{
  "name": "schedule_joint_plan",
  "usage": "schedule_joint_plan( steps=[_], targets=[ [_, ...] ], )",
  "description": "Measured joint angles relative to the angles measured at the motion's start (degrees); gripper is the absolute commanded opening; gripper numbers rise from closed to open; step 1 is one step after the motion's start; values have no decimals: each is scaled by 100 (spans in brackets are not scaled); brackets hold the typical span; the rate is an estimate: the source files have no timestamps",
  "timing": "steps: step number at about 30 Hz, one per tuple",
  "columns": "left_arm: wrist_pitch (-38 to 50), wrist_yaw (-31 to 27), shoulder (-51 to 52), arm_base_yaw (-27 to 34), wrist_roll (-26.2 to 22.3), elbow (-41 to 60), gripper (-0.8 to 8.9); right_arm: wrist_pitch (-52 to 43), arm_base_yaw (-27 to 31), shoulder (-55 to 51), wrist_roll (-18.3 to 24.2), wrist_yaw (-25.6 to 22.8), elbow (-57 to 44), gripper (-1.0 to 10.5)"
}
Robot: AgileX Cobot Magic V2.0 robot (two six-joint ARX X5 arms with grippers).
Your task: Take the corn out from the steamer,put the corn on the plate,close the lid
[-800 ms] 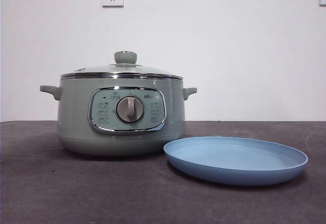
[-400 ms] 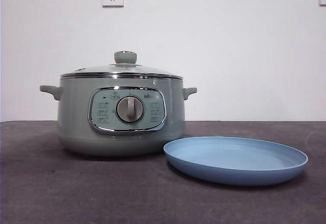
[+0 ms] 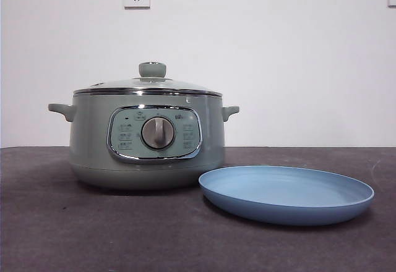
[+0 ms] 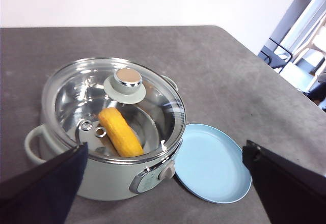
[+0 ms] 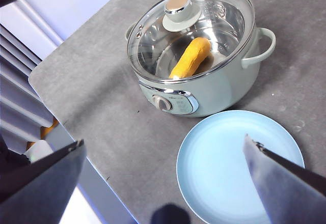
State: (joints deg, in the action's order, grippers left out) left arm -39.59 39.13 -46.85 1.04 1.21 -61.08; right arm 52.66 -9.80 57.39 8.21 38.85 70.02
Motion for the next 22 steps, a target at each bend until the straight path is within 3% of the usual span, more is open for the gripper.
schedule_joint_plan(
  steps=[6, 22],
  targets=[
    [787, -136, -590, -356, 9, 0, 620, 0, 0, 0, 0, 0, 4, 545],
    [3298, -1904, -2520, -1591, 28, 0, 620, 0, 0, 0, 0, 0, 4, 545]
  ],
)
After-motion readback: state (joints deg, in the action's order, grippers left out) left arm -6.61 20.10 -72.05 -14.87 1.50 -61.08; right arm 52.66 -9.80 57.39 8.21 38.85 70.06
